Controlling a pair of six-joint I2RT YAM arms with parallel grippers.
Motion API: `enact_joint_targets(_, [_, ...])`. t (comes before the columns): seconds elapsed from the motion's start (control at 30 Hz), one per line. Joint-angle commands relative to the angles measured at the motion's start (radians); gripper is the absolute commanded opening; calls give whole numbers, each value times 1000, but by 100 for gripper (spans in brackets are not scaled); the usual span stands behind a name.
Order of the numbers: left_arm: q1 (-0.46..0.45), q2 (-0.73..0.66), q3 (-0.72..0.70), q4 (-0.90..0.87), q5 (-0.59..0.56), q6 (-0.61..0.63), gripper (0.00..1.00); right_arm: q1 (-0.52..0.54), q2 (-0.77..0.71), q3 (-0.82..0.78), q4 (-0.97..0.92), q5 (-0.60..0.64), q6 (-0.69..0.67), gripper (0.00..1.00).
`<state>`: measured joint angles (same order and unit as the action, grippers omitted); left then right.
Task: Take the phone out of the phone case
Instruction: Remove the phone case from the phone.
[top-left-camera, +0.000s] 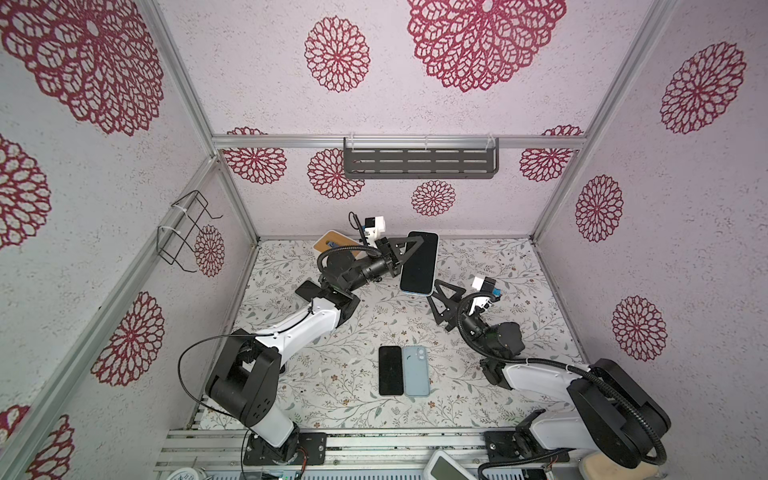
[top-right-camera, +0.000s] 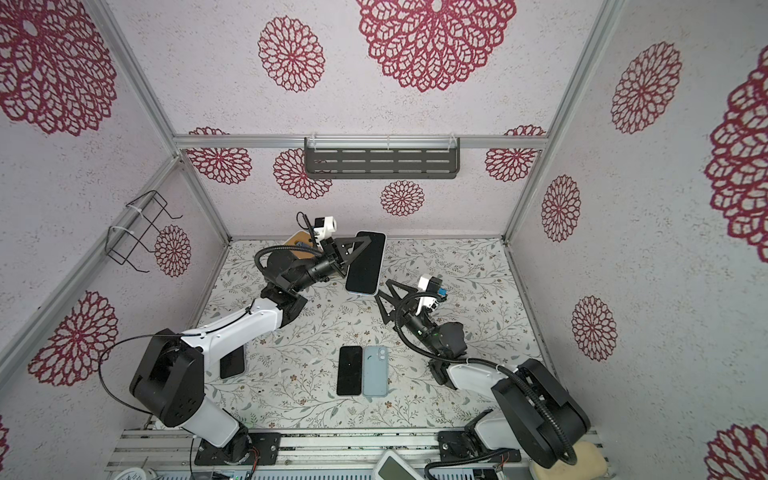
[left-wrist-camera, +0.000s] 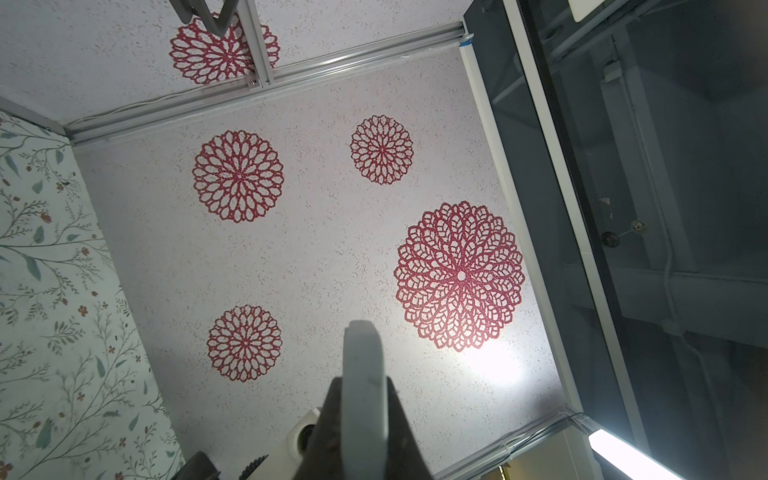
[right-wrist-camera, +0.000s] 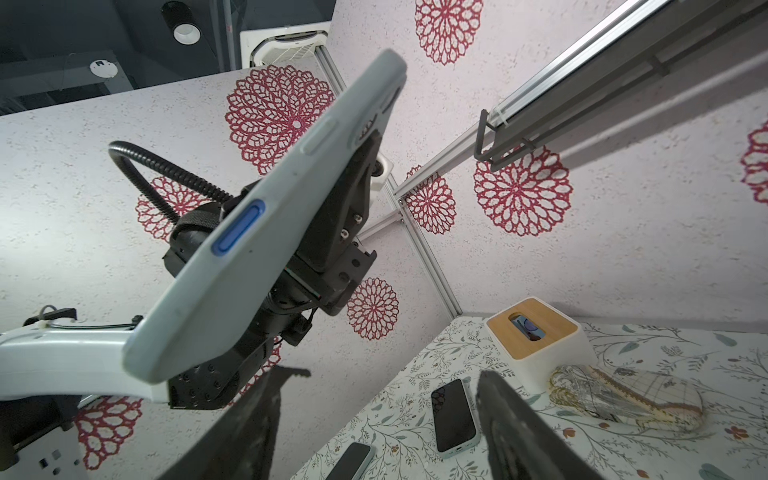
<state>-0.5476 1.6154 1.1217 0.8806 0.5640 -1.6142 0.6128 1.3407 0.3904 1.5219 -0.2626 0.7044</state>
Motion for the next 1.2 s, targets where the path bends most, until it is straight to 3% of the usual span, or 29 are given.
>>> enact_joint_targets(0.0, [9,-6,23,84,-6,-15,0,20,1,13,135,-46,42,78])
enact_joint_targets(1.17, [21,-2,-11,109,-6,-3,0,64,0,81,164,-87,104,79])
